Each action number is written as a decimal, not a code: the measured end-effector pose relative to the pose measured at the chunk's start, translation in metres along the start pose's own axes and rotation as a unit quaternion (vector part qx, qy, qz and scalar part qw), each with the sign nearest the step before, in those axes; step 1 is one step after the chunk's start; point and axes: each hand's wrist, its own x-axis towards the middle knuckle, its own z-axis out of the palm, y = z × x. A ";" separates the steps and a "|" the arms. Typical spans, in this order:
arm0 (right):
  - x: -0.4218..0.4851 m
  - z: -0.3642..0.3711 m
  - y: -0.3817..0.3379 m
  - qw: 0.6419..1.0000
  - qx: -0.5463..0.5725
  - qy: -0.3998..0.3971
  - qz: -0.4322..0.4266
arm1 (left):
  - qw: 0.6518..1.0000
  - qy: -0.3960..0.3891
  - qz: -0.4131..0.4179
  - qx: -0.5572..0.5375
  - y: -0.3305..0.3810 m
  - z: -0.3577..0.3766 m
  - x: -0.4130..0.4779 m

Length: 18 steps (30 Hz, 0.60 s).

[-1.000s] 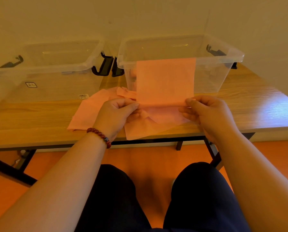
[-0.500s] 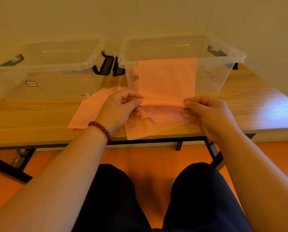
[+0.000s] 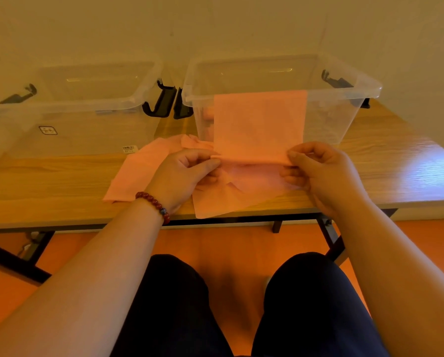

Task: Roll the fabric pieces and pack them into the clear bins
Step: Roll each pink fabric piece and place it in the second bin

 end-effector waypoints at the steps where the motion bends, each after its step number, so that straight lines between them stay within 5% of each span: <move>1: 0.000 -0.001 0.000 1.000 0.002 0.001 -0.002 | 1.000 -0.006 -0.001 -0.006 0.000 0.000 0.000; 18: -0.004 -0.002 0.002 0.999 -0.011 -0.047 -0.015 | 1.000 -0.013 0.010 -0.014 -0.002 -0.002 0.000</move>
